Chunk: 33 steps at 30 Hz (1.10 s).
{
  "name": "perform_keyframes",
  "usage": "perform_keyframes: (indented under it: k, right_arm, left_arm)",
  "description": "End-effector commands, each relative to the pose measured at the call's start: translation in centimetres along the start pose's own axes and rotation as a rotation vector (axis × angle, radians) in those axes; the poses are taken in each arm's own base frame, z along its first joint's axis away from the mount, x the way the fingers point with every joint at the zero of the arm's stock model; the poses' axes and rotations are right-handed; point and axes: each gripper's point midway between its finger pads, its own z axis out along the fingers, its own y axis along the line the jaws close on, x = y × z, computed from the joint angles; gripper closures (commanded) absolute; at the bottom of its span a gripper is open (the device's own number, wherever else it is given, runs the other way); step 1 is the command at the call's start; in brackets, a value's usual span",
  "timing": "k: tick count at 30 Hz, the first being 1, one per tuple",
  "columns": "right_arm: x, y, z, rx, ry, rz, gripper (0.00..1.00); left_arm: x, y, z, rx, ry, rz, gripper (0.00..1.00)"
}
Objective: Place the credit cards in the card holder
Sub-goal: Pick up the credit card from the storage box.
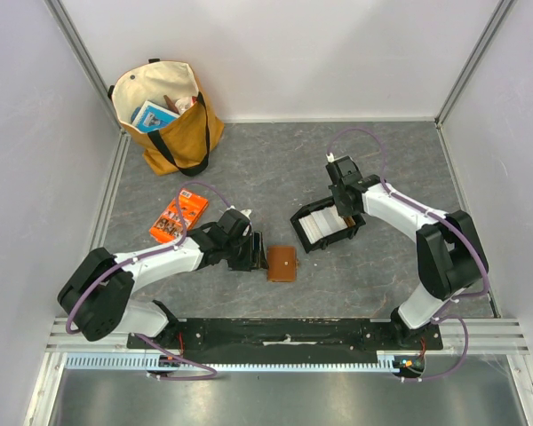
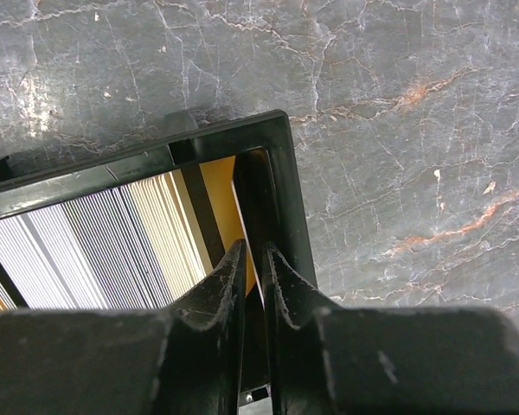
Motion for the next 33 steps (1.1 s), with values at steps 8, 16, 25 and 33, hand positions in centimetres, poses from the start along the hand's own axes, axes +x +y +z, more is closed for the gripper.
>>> perform_keyframes:
  k: [8,16,25,33]
  right_arm:
    - [0.1,0.3,0.8,-0.003,0.028,-0.014,0.8]
    - [-4.1,-0.2,-3.5,-0.045,-0.126,0.033,1.0]
    - [-6.1,0.1,-8.2,-0.147,-0.205,0.072,1.0]
    - [-3.8,2.8,-13.6,-0.401,-0.174,0.115,1.0]
  left_arm:
    - [-1.2,-1.4,-0.2,0.048,-0.031,0.049,0.37]
    - [-1.5,-1.3,-0.8,0.041,-0.051,0.052,0.37]
    - [-2.0,-1.6,-1.9,0.043,-0.087,0.052,0.37]
    - [-2.1,-1.5,-2.7,0.039,-0.101,0.055,0.37]
